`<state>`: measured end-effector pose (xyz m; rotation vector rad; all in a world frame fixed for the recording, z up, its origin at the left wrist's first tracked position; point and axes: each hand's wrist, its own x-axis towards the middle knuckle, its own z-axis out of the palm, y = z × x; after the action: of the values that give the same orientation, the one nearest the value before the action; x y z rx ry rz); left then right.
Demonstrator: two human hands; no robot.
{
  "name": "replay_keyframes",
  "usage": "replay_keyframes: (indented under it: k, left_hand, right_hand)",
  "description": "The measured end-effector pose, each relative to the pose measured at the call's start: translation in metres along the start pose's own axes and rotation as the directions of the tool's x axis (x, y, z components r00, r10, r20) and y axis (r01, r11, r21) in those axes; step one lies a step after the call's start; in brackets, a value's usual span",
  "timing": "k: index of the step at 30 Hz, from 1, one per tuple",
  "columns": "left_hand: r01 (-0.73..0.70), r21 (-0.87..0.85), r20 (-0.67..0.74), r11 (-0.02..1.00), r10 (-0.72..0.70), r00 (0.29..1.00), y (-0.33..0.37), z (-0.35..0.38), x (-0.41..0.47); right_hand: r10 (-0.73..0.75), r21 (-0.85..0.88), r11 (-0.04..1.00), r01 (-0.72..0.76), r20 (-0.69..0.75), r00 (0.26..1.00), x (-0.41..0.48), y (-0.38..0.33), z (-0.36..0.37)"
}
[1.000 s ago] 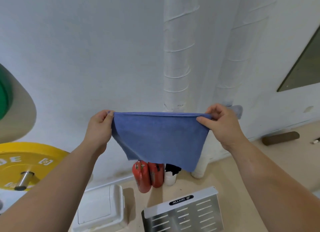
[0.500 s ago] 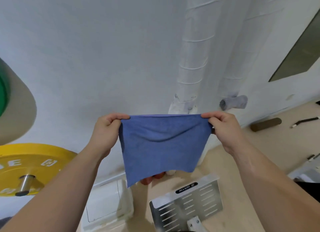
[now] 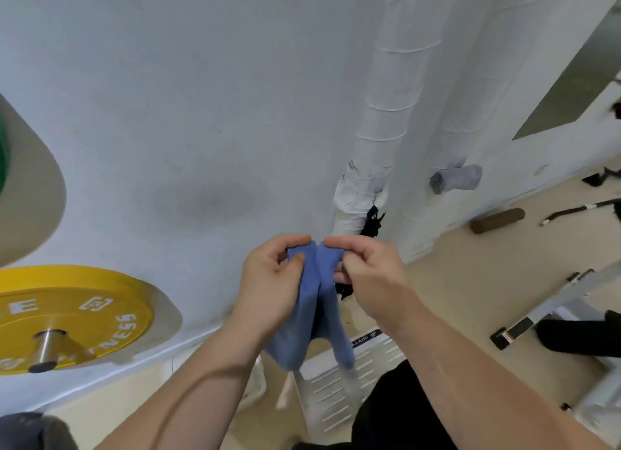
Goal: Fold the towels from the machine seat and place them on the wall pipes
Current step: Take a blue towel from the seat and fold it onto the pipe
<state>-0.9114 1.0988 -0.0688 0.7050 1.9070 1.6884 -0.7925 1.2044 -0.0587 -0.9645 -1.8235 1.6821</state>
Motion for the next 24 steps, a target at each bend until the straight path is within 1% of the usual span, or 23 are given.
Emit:
replay_keyframes:
  k: [3,4,6,8,11,14,16,19,24]
  left_hand:
    - [0.054,-0.069,0.014,0.996,-0.054,0.998,0.004,-0.004,-0.006]
    - [0.087,-0.061,0.017,0.994,-0.086,0.996,0.004,-0.006,-0.007]
    - [0.126,-0.027,0.05,0.992,-0.124,0.991,0.005,-0.007,-0.007]
    - [0.128,-0.016,0.076,0.992,-0.126,0.989,0.003,-0.009,-0.006]
    - [0.112,-0.01,0.075,0.994,-0.111,0.991,0.002,-0.013,-0.003]
    - [0.123,-0.048,0.127,0.991,-0.116,0.985,0.004,-0.014,-0.003]
    - [0.11,-0.026,0.168,0.994,-0.104,0.98,0.003,-0.014,-0.003]
    - [0.105,0.004,0.185,0.994,-0.104,0.977,0.0,-0.017,-0.001]
    - [0.146,-0.086,0.264,0.986,-0.119,0.957,-0.003,-0.026,0.009]
  right_hand:
    - [-0.055,-0.08,0.995,0.056,0.01,0.998,-0.001,0.005,0.005]
    - [-0.073,-0.087,0.993,0.074,0.014,0.997,0.0,0.005,0.006]
    - [-0.157,-0.148,0.976,0.159,0.028,0.987,0.001,0.004,0.007]
    - [-0.238,-0.237,0.94,0.246,0.062,0.969,0.003,0.002,0.009]
    - [-0.287,-0.299,0.899,0.319,0.147,0.947,0.006,0.0,0.01]
    - [-0.317,-0.309,0.876,0.37,0.208,0.925,0.012,-0.002,0.011]
    - [-0.341,-0.312,0.864,0.395,0.216,0.915,0.017,-0.004,0.011]
    - [-0.34,-0.292,0.866,0.406,0.252,0.906,0.026,-0.005,0.01]
    - [-0.34,-0.272,0.861,0.429,0.319,0.885,0.041,-0.004,0.009]
